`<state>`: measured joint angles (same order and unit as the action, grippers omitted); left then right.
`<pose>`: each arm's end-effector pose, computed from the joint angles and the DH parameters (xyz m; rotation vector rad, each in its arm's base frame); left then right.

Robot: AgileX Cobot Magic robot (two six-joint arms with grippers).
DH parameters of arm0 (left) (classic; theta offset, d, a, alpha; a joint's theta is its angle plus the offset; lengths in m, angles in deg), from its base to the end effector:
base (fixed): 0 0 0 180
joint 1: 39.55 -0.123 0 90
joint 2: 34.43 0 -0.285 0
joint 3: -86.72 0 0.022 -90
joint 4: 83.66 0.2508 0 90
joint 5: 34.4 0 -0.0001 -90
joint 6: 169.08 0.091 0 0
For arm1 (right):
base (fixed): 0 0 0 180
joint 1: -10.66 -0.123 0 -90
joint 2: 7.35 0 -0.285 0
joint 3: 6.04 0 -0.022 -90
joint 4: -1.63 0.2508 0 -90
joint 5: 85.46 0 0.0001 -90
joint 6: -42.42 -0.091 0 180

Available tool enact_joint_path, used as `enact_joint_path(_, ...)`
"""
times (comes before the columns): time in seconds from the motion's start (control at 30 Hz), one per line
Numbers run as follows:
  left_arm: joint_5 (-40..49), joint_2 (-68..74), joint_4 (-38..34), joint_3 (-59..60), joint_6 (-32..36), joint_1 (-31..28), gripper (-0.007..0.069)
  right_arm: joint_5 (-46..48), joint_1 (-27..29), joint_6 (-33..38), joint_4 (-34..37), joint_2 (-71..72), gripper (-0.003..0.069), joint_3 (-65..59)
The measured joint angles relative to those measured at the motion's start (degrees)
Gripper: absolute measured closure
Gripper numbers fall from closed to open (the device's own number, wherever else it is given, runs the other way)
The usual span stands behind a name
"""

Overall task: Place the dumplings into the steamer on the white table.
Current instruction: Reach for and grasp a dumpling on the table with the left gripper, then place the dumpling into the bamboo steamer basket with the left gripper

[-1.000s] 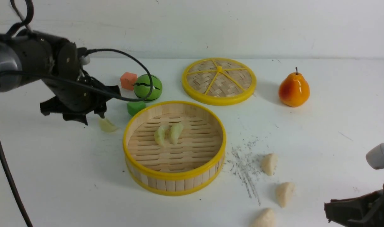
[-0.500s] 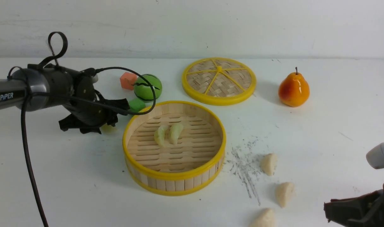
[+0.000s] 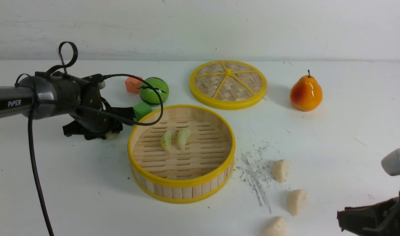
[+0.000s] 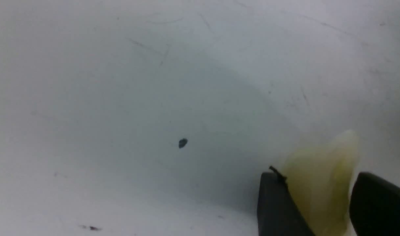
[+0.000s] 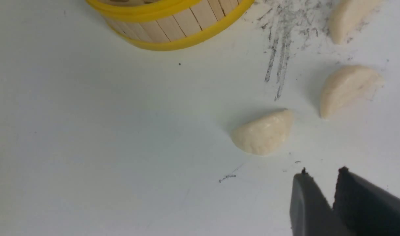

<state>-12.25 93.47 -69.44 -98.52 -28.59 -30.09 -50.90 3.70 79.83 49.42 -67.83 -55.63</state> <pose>0.4463 -0.0658 0.1575 -0.4058 2.4833 -0.1384 0.1553 0.0575 0.2473 -0.2569 2.3295 0.6109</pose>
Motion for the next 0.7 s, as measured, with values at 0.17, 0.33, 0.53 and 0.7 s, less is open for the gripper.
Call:
enact_joint_path(0.17,0.00,0.05,1.40,0.00,0.00,0.00,0.0365,0.00,0.00,0.00,0.00,0.00,0.0522,0.00)
enact_joint_path(0.33,1.58,-0.87,1.50,0.07,0.13,0.00,0.0375,0.00,0.00,0.05,0.00,0.00,0.0521,0.00)
enact_joint_path(0.53,5.89,-8.06,-0.68,-0.17,3.51,0.05,0.0384,-0.18,0.00,0.05,0.00,0.00,0.0521,0.00)
enact_joint_path(0.7,9.13,-16.08,-10.48,-1.21,15.61,4.24,0.0384,-0.72,0.00,0.05,0.00,0.00,0.0521,0.00)
